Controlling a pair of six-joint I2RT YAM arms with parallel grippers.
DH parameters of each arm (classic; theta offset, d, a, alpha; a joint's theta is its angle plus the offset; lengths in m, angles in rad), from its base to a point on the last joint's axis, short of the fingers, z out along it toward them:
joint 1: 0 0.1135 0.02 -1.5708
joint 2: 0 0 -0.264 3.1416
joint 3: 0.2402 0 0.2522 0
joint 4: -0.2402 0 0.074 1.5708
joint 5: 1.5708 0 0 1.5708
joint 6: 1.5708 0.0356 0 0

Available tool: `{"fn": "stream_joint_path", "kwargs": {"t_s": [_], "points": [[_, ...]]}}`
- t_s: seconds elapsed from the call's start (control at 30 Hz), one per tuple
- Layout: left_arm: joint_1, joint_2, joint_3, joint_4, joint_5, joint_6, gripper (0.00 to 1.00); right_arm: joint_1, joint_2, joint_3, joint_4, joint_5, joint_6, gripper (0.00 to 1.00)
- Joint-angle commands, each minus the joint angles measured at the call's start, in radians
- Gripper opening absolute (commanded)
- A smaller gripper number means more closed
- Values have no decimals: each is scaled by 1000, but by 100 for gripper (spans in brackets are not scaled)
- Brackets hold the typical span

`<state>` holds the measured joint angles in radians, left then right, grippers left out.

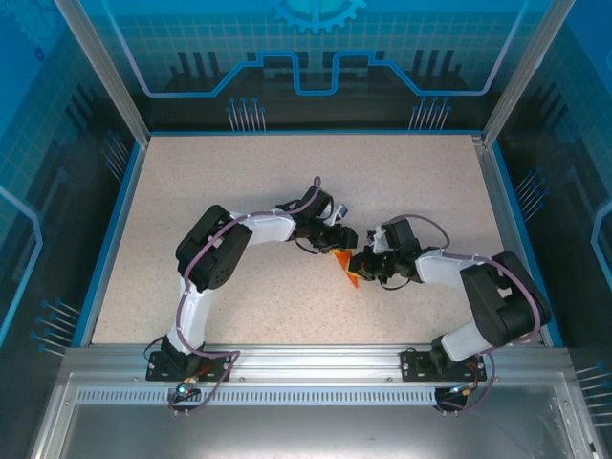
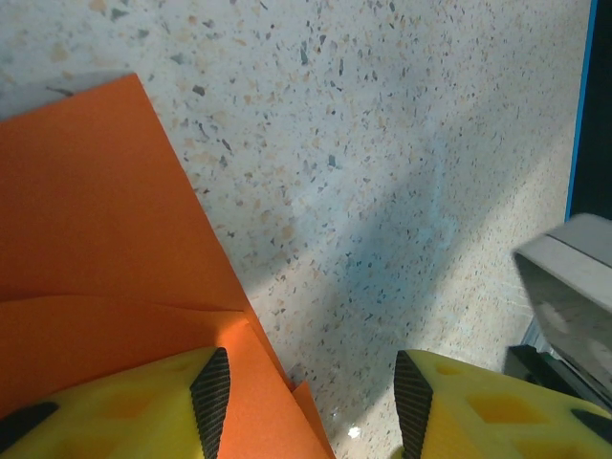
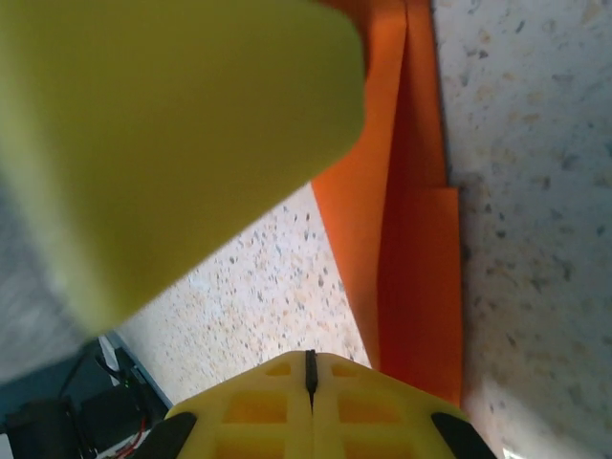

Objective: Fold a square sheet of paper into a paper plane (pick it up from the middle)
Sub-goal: Fold the wing for the fifth time at the center of the table.

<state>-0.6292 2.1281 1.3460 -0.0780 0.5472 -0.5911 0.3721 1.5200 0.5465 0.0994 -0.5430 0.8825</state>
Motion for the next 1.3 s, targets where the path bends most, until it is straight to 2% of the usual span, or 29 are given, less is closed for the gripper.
{"fn": "stream_joint_path", "kwargs": {"t_s": [0.0,0.4,1.0,1.27], "points": [[0,38,4,-63,-9,32,52,-6,24,8,104,-35,47,4],[1,42,13,-74,-16,33,52,-29,109,-57,33,-68,-23,3],[2,49,17,-83,-31,26,52,-40,2,-141,-91,-67,-87,3],[2,52,18,-85,-33,25,52,-38,2,-175,-186,-7,-148,2]]}}
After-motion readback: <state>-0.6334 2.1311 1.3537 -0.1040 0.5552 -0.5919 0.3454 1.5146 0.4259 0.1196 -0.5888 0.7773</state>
